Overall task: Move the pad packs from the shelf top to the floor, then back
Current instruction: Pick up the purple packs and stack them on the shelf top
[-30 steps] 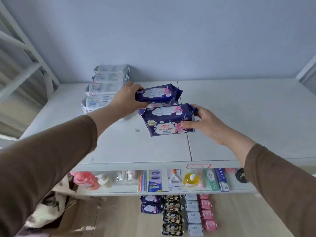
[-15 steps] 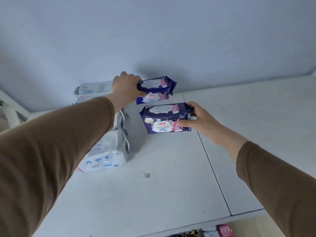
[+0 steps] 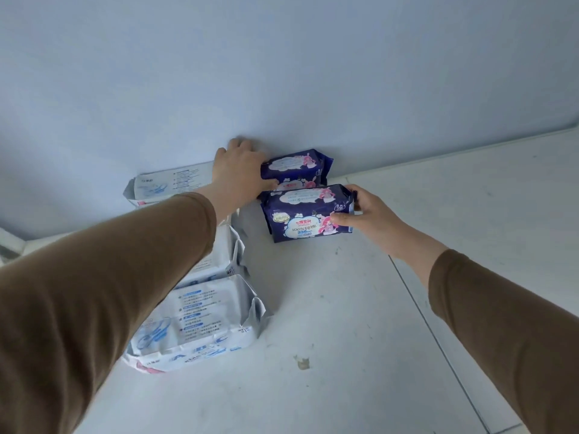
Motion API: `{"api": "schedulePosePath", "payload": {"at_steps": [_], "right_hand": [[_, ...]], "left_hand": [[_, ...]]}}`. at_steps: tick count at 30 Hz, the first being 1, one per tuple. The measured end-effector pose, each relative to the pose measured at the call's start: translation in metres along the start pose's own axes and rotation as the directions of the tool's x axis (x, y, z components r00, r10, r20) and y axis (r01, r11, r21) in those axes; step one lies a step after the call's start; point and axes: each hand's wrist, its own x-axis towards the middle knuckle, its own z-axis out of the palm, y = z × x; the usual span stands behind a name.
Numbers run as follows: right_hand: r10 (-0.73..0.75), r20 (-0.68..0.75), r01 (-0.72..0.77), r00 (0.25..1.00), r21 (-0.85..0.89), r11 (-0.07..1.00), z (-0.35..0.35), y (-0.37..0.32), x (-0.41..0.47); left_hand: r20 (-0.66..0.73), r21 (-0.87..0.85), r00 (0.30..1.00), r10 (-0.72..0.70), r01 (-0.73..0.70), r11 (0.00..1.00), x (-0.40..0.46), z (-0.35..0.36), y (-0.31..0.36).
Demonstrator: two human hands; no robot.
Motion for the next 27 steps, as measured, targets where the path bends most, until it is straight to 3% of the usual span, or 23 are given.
{"api": "schedulePosePath", "payload": {"at_steps": [7,13,20,27], "right_hand": [[-0.006,-0.013,0.005,1.0,-0.09,0.996,0.01,-0.006,0.03],[-0.043,-0.116,0.018,0.992,-0.208,0.978,0.023,-0.006,0.043],[-0.17,-0.245,0.068,0.955,-0.374,0.925,0.019,-0.014,-0.018],[-0.273,-0.009,0.225,0.962,-0.544,0.808,-0.012,-0.022,-0.151]], "left_hand": [[-0.08,-0.185,0.996,-0.033,0.017,0.983,-0.045,-0.03,-0.026],[-0.068,-0.222,0.993,-0.096,0.079,0.972,-0.088,-0.038,-0.02],[-0.076,-0.203,0.978,-0.196,0.177,0.963,-0.142,-0.058,0.025],[-0.083,-0.233,0.943,-0.323,0.297,0.926,-0.251,-0.066,0.111]]}}
